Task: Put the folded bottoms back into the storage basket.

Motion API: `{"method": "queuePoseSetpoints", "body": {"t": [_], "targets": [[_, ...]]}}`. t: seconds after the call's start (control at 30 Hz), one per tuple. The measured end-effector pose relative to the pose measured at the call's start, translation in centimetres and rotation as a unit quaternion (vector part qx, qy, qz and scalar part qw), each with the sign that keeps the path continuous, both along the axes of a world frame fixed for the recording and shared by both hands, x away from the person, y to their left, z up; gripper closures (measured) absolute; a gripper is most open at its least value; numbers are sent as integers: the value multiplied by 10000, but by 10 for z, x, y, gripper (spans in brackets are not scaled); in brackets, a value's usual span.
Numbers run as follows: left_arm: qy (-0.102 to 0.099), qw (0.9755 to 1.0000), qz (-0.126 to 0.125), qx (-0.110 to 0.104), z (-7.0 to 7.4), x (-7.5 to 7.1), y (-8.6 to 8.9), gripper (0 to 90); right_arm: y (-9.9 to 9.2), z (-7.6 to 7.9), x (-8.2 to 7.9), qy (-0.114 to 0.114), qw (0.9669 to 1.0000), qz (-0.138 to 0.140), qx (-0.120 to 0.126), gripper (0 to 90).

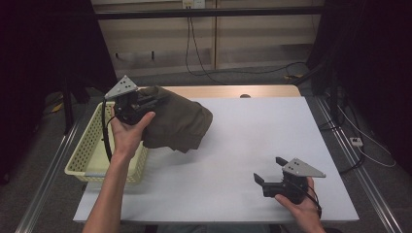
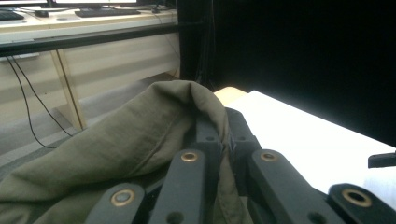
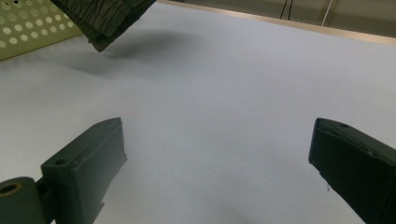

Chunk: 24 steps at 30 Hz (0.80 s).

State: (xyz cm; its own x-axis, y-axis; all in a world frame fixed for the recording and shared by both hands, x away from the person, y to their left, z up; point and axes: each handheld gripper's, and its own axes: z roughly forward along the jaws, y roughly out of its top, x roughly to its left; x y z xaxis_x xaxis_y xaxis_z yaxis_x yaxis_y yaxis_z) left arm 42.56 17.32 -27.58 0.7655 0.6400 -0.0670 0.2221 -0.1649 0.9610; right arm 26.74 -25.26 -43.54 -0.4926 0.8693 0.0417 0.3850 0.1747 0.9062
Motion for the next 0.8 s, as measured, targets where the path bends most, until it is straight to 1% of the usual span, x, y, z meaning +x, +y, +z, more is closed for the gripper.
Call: {"method": "queuePoseSetpoints", "body": {"t": [0.13, 0.23, 0.27, 0.37, 0.53, 0.8], "targets": [[-51, 10000, -14, -38, 4, -3, 3, 868, 0, 0, -1, -4, 10000, -4, 4, 37], [-32, 10000, -46, -27, 9, -5, 5, 867, 0, 0, -1, -9, 10000, 0, -1, 37], [-73, 10000, -28, -21, 10, -7, 5, 868, 0, 0, -1, -5, 10000, 1, -2, 37], [-100, 9999, -15, -29, 14, -10, 7, 868, 0, 0, 0, -5, 10000, 2, -1, 37], [-159, 9998, 7, -95, 19, -14, 10, 868, 0, 0, 0, -4, 10000, 1, -1, 37], [-289, 9996, 14, -74, 26, -20, 12, 868, 0, 0, 0, 6, 10000, 22, -10, 37]]}}
